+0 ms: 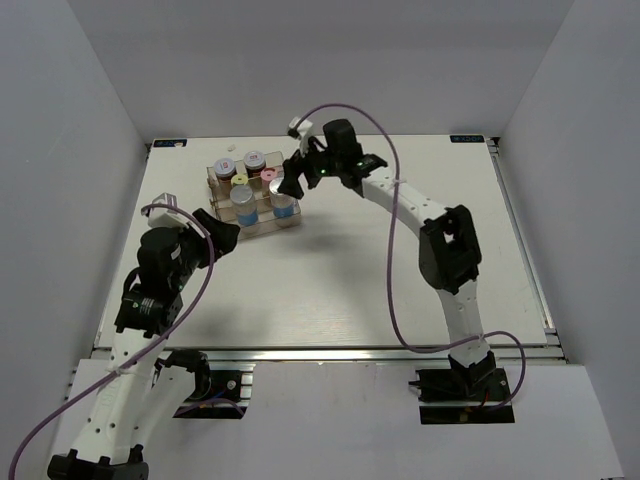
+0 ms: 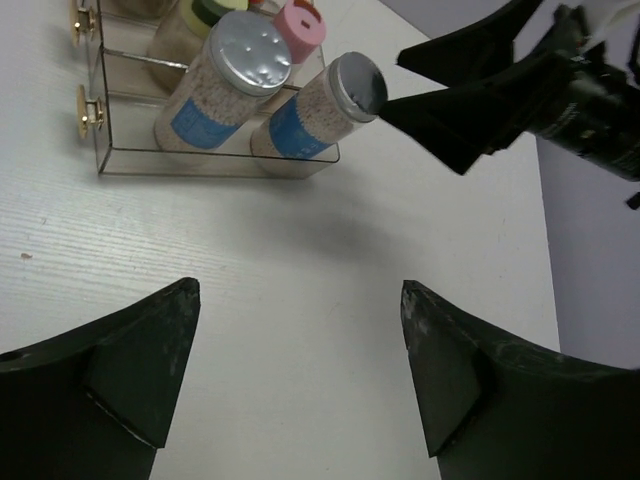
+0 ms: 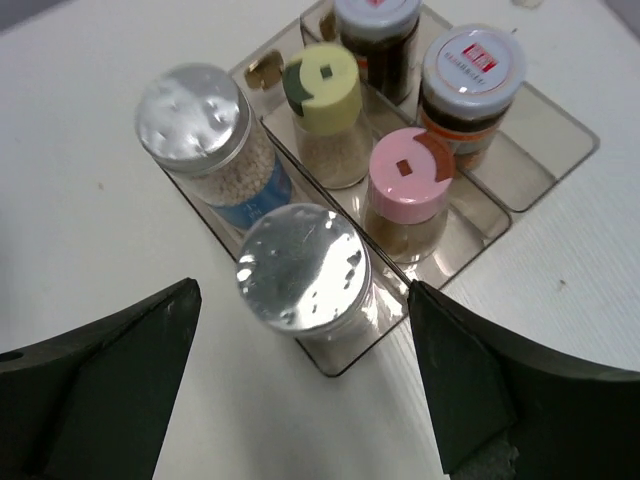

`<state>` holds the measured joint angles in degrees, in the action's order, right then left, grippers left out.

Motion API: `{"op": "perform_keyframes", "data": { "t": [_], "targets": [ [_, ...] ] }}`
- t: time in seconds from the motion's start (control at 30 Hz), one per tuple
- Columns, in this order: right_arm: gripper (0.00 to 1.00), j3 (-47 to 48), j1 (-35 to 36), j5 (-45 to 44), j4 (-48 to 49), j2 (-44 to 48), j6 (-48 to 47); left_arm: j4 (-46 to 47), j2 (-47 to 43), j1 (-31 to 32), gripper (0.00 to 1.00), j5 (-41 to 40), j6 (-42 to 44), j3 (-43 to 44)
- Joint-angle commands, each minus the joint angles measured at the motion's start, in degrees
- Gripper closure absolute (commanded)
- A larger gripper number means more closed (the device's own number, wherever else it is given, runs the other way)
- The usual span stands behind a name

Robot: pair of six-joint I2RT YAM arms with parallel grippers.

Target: Organize the condiment bottles

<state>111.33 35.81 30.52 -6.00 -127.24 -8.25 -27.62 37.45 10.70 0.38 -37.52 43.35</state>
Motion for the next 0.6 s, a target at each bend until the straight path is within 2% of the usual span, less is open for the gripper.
{"op": "perform_keyframes", "data": {
  "t": [0.0,0.07,0.1,0.17,0.27,0.43,0.57],
  "targets": [
    [0.11,2.7,-2.3,-4.1,-5.6,13.1,4.7,2.3,-0.4,-0.2,0.08,2.5,1.3,3.1],
    [0.11,2.1,-2.6,-10.4,-12.9,17.9,5.9,3.5,-0.5,-0.2,0.02,4.6,1.7,3.3],
    [0.11,0.7,-2.6,-14.9,-15.3,19.5,5.6,4.1,-0.4,-0.2,0.02,5.5,1.7,3.2],
    [0.11,-2.1,-2.7,-18.6,-20.8,24.6,4.7,5.8,0.0,-0.2,0.02,8.4,1.7,3.1],
    [0.11,-9.8,-2.7,-24.4,-23.7,32.0,2.7,8.5,1.1,-0.2,0.02,11.2,1.7,3.0],
    [0.11,-28.2,-2.8,-28.3,-18.8,44.3,3.2,11.7,4.5,-0.2,0.02,15.0,2.6,4.0],
    [0.11,-35.9,-2.8,-27.6,-15.6,51.9,5.9,12.7,6.9,-0.2,0.02,17.1,3.8,5.1]
  ]
}}
